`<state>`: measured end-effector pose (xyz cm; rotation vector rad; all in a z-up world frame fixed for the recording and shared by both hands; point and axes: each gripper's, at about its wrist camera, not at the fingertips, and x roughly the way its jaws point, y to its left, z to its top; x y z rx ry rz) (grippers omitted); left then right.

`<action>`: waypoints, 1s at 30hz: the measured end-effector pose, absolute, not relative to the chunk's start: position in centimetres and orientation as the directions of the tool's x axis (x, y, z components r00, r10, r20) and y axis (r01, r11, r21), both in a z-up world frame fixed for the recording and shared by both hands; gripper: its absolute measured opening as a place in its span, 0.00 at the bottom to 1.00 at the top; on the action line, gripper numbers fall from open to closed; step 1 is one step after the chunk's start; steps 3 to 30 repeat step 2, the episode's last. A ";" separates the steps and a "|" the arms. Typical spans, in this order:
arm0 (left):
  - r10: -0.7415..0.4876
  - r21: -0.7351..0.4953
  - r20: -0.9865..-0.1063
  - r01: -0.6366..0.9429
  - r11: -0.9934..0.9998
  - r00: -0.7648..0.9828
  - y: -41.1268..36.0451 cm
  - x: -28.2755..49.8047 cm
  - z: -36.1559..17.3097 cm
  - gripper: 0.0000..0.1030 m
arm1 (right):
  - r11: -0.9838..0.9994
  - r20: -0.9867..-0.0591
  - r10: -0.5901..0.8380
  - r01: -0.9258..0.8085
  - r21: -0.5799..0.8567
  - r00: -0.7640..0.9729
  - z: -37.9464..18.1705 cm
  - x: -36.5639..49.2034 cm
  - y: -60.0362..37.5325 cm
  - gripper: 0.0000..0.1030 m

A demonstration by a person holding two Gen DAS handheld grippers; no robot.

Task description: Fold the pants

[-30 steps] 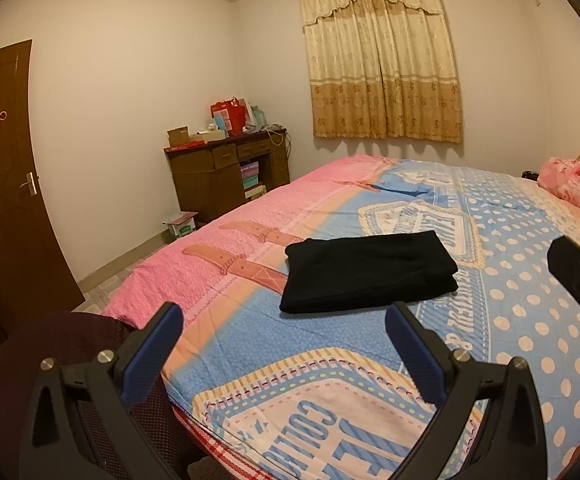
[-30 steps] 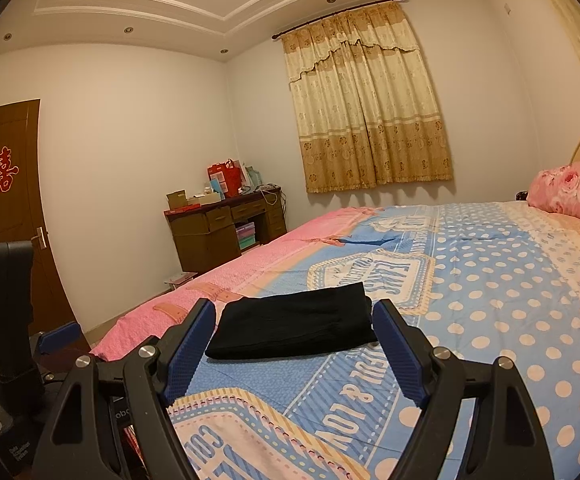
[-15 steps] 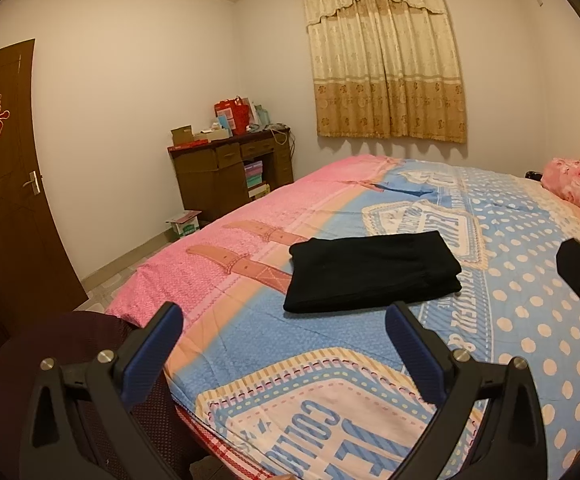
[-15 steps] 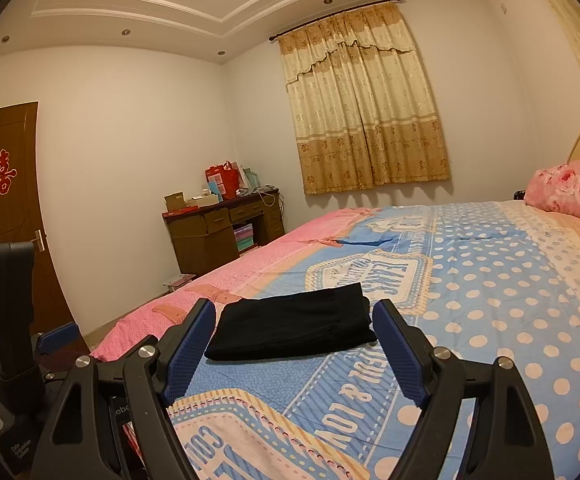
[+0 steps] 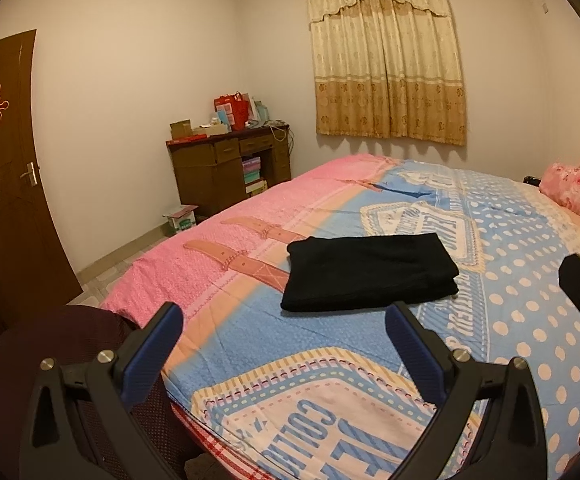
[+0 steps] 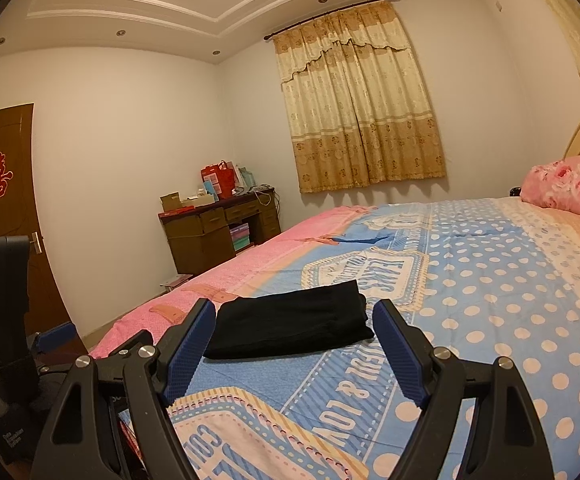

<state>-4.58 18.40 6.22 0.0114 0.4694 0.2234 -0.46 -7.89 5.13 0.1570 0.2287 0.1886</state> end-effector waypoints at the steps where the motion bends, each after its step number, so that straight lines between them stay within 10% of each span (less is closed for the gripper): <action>1: 0.217 0.064 -0.448 -0.210 0.976 0.868 18.4 -4.5 6.2 1.00 | 0.970 -0.211 0.203 -0.166 0.177 0.956 5.1 -0.5 -7.9 0.80; 30: 0.214 0.062 -0.450 -0.209 0.976 0.867 18.5 -4.5 6.2 1.00 | 0.970 -0.211 0.201 -0.165 0.178 0.957 5.1 -0.5 -7.9 0.80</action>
